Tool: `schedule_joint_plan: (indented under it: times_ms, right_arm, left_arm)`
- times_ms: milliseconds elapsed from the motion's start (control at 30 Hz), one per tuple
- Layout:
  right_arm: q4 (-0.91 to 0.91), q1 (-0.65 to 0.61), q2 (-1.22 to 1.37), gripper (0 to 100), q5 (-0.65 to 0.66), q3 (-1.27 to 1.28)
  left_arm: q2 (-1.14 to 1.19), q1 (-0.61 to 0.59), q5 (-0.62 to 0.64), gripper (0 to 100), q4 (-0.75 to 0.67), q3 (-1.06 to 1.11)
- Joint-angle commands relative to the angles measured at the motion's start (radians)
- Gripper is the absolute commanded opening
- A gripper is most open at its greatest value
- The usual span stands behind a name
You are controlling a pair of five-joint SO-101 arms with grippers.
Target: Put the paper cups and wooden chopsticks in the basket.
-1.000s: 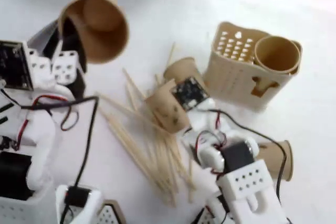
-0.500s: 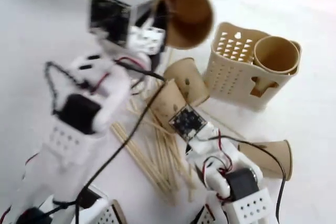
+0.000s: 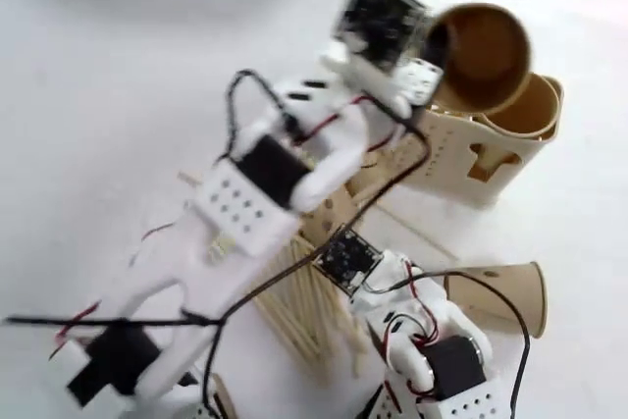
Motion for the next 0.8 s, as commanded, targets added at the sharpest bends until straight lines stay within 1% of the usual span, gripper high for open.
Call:
schedule_joint_plan:
  times_ms: [0,100,200,467,533,633,667,767]
  right_arm:
    - [0.002,-0.007,-0.005,1.9,0.011,-0.003]
    - [0.002,-0.007,-0.005,1.9,0.011,-0.003]
    - [0.002,-0.007,-0.005,1.9,0.011,-0.003]
    - [0.002,-0.007,-0.005,1.9,0.011,-0.003]
    - [0.002,-0.007,-0.007,1.9,0.011,-0.003]
    - [0.002,-0.007,-0.007,1.9,0.011,-0.003]
    - [0.002,-0.007,-0.007,1.9,0.011,-0.003]
    - [0.002,-0.007,-0.007,1.9,0.011,-0.003]
  left_arm:
    - [0.068,0.058,-0.071,2,0.005,-0.115]
    - [0.139,0.097,-0.129,2,0.005,-0.153]
    - [0.203,0.113,-0.158,2,0.025,-0.189]
    - [0.341,0.108,-0.161,2,0.199,-0.371]
    - [0.363,0.108,-0.161,6,0.224,-0.417]
    - [0.394,0.107,-0.146,18,0.230,-0.454]
    - [0.403,0.107,-0.123,20,0.227,-0.459]
    - [0.424,0.096,-0.078,21,0.207,-0.479]
